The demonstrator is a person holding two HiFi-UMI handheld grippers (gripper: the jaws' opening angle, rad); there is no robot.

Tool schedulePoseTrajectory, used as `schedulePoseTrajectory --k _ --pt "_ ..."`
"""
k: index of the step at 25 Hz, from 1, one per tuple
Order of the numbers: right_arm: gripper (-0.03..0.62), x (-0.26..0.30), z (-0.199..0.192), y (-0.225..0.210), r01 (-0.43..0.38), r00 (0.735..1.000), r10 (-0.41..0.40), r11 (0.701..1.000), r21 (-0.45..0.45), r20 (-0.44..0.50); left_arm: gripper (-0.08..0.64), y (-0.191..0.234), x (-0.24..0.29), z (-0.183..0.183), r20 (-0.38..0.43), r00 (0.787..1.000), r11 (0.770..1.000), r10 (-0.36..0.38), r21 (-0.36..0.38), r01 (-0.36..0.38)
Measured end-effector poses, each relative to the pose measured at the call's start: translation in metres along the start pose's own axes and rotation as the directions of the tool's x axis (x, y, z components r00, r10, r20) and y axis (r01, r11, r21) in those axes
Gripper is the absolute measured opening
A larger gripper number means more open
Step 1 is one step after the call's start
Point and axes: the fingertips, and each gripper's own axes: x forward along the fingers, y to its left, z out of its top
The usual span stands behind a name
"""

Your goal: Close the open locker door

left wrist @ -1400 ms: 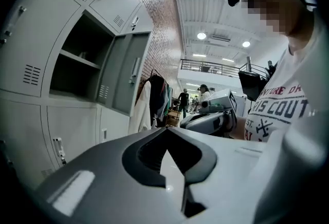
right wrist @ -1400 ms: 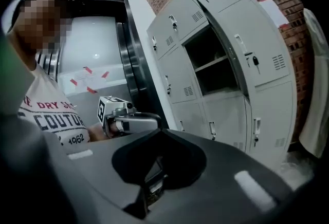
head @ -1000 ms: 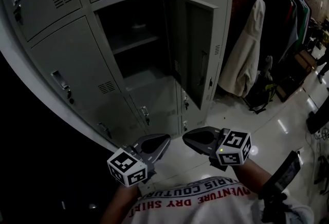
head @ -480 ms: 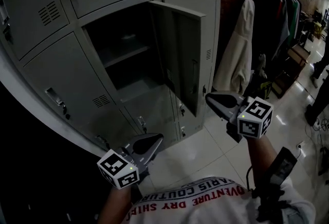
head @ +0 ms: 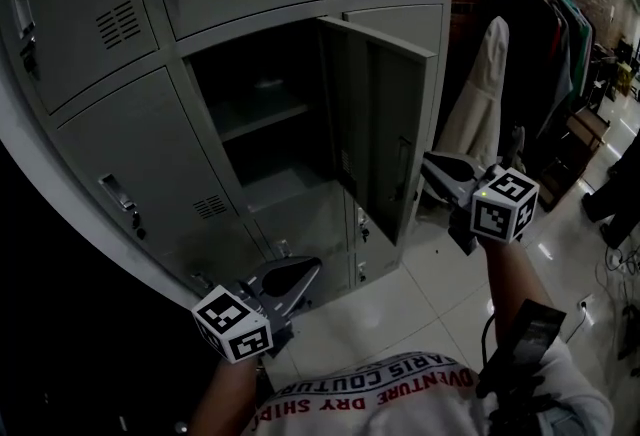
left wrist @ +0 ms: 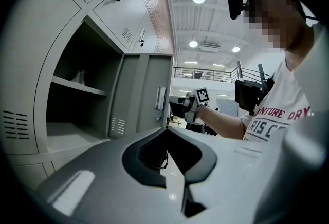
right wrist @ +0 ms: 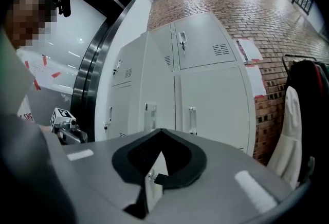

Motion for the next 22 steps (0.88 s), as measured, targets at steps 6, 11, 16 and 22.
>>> schedulePoseTrajectory --k 6,11,16,22 --pt "-0.005 0.008 -0.006 0.014 -0.042 0.999 0.042 0.999 -0.02 -0.019 0.002 0.012 0.001 0.0 -0.002 1.0 1.0 0.009 -0.004 -0.009" --pt "-0.006 0.021 -0.006 0.047 -0.125 0.992 0.124 0.991 -0.038 -0.015 0.002 0.018 0.0 -0.001 0.005 1.0 1.0 0.009 -0.001 -0.009" --pt "-0.006 0.048 -0.006 0.091 -0.23 0.973 0.23 0.971 -0.071 -0.016 0.002 0.023 -0.01 -0.002 0.023 0.999 0.999 0.031 -0.022 -0.031" --pt "-0.005 0.097 -0.009 0.127 -0.31 0.951 0.31 0.949 -0.061 0.003 0.002 0.037 -0.038 -0.011 0.032 0.995 0.995 0.092 -0.049 -0.09"
